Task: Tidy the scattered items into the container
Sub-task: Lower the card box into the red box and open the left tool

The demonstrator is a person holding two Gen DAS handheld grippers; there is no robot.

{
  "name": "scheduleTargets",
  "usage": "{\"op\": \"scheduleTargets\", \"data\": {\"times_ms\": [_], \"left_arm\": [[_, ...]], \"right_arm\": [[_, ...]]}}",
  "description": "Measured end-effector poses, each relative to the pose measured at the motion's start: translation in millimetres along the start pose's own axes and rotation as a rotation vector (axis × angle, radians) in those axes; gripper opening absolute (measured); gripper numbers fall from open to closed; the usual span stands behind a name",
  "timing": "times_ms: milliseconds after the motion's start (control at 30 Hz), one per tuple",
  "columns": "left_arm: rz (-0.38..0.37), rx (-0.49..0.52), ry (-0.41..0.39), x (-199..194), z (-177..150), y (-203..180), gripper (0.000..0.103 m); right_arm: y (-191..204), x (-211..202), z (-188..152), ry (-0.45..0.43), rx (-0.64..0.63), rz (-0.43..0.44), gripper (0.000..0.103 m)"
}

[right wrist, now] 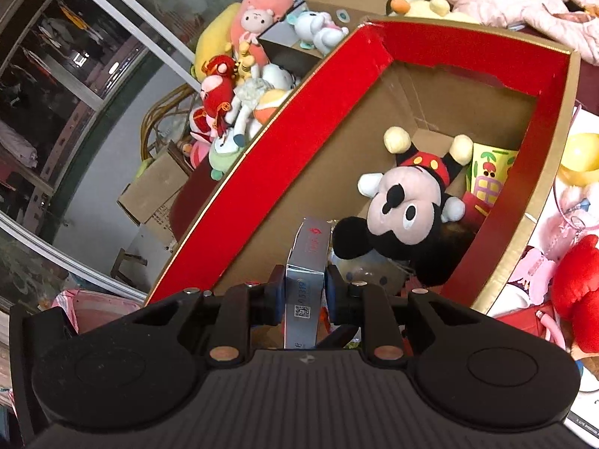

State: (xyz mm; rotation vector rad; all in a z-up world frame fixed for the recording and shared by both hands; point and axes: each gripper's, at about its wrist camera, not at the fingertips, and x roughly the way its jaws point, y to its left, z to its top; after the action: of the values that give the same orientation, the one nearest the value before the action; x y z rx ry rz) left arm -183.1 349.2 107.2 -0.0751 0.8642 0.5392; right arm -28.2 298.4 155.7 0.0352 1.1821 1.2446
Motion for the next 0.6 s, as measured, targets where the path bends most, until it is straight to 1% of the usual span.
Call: {"op": "scheduleTargets", "data": {"times_ms": [167, 200, 233, 267, 300, 333, 367, 400, 433, 600], "left_arm": [[-0.010, -0.010, 0.020, 5, -3, 2, 0.050], [-0.012, -0.012, 0.023, 6, -3, 2, 0.044], [-0.013, -0.015, 0.028, 6, -4, 2, 0.041], [-0.007, -0.021, 0.032, 7, -3, 3, 0.042], [0.001, -0.025, 0.031, 7, -4, 5, 0.055], [0.007, -0.027, 0.034, 7, -4, 6, 0.070], [0.015, -0.031, 0.043, 8, -4, 8, 0.079], [0.018, -0.042, 0.047, 9, -4, 10, 0.093], [0.017, -0.061, 0.052, 9, -6, 13, 0.099], [0.003, -0.131, 0.108, 18, -11, 27, 0.099]], "right_arm": [[-3, 7, 1, 0.020, 0.012, 0.002, 0.025], [-3, 8, 2, 0.023, 0.016, 0.003, 0.027], [-5, 9, 2, 0.028, 0.023, 0.007, 0.030], [-7, 10, 3, 0.030, 0.035, 0.008, 0.031], [-9, 10, 4, 0.024, 0.052, 0.005, 0.032], [-12, 9, 5, 0.016, 0.068, -0.002, 0.048], [-15, 8, 6, 0.008, 0.074, -0.008, 0.058], [-17, 6, 7, -0.004, 0.073, -0.017, 0.064], [-19, 5, 7, -0.010, 0.069, -0.023, 0.064], [-26, -1, 8, -0.012, 0.074, -0.037, 0.065]]}}
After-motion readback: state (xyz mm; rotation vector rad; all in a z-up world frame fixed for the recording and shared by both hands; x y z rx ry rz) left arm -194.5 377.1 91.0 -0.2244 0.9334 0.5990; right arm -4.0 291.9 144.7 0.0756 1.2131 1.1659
